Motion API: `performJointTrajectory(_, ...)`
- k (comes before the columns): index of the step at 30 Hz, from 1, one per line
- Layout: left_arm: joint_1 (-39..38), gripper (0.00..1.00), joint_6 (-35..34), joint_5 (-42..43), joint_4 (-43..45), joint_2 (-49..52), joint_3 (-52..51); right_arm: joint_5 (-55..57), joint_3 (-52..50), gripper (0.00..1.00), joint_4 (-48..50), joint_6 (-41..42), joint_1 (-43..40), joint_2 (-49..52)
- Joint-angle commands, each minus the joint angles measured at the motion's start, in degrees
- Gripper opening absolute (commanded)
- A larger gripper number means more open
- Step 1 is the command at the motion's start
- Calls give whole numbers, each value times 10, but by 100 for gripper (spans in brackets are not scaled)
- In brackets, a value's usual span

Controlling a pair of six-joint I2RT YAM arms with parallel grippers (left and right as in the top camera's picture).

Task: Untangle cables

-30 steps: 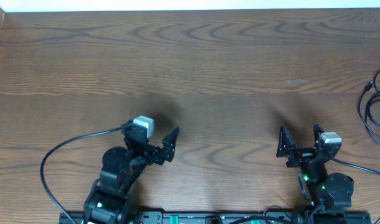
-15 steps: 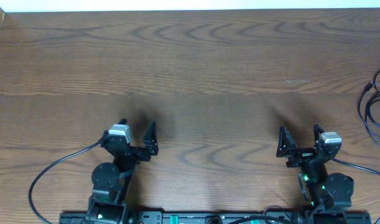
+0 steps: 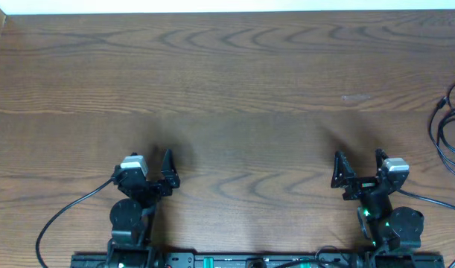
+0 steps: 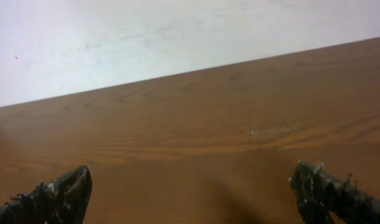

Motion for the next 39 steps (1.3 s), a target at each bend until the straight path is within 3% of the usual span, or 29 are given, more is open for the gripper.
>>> performJointTrajectory(1,6,90,21,-23,-33,-19,-4,0,-2,99,0,7,3,-3)
performJointTrajectory(39,1,89,43,-18,-33,-19,-4,0,-2,99,0,7,3,-3)
